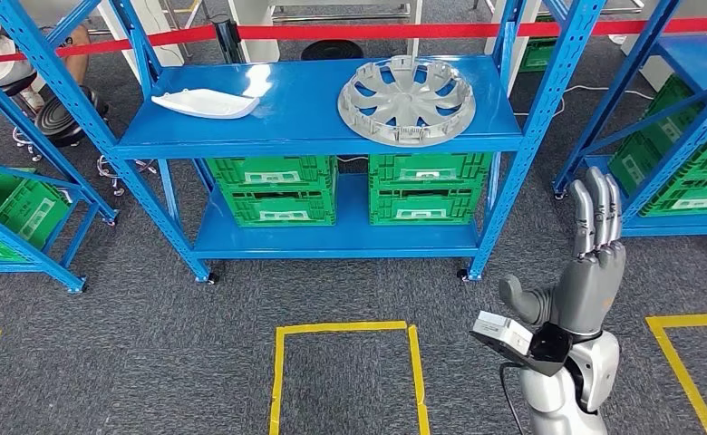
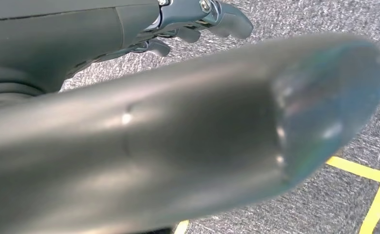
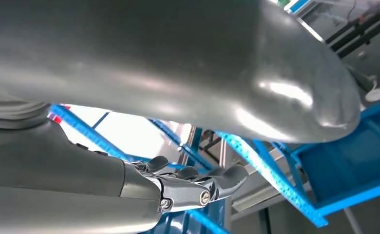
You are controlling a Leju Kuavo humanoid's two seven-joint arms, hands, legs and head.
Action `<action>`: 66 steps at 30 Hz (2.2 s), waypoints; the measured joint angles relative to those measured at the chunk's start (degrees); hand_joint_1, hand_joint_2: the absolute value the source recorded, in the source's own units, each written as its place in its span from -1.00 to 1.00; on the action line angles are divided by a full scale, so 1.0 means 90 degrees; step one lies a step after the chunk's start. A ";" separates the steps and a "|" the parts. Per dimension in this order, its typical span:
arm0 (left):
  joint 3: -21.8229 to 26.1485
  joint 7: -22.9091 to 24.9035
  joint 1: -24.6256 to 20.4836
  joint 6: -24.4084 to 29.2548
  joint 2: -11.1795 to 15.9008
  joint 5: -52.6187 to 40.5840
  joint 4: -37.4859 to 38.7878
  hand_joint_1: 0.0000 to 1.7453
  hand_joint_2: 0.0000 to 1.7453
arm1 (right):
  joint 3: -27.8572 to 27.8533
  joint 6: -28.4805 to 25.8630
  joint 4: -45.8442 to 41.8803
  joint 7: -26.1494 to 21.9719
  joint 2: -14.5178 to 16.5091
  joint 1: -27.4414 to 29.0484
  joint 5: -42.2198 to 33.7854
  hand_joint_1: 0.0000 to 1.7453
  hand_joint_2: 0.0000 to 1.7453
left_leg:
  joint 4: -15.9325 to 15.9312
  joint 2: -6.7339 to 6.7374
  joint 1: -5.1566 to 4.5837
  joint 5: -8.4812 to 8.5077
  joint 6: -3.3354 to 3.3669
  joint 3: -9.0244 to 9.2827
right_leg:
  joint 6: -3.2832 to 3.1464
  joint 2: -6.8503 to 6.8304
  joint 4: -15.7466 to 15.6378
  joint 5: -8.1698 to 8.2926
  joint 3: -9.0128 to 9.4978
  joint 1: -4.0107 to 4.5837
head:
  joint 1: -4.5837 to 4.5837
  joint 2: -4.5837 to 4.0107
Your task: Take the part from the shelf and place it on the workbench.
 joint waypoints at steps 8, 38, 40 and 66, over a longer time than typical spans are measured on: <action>0.0076 -0.0013 0.0012 0.0000 -0.0001 0.0032 0.0007 -1.00 -1.00 | 0.0036 0.0113 -0.0007 0.0002 0.0000 -0.0062 -0.0050 -1.00 -1.00 | -0.1606 0.0073 -0.0185 0.1124 0.0297 0.0322 | 0.0198 -0.0056 -0.0098 -0.0321 0.0472 0.0041 | -0.0002 0.0000; 0.0145 0.0022 0.0014 -0.0053 -0.0104 -0.0143 0.0015 -1.00 -1.00 | 0.0027 0.0081 -0.0063 0.0055 -0.0010 -0.0025 0.0047 -1.00 -1.00 | -0.0694 0.0013 -0.0079 0.0243 0.0062 -0.0016 | 0.0004 0.0031 -0.0139 -0.0033 0.0305 0.0030 | 0.0021 0.0000; 0.0145 0.0022 0.0014 -0.0053 -0.0104 -0.0143 0.0015 -1.00 -1.00 | 0.0027 0.0081 -0.0063 0.0055 -0.0010 -0.0025 0.0047 -1.00 -1.00 | -0.0694 0.0013 -0.0079 0.0243 0.0062 -0.0016 | 0.0004 0.0031 -0.0139 -0.0033 0.0305 0.0030 | 0.0021 0.0000; 0.0145 0.0046 -0.0033 -0.0132 -0.0090 -0.0206 0.0009 -1.00 -1.00 | 0.0005 0.0295 -0.0396 -0.0140 -0.0028 0.0182 -0.0303 -1.00 -1.00 | -0.0055 0.0063 -0.0112 0.0252 0.0039 -0.0099 | -0.0031 0.0304 -0.0094 0.0358 -0.0227 0.0073 | -0.0039 0.0000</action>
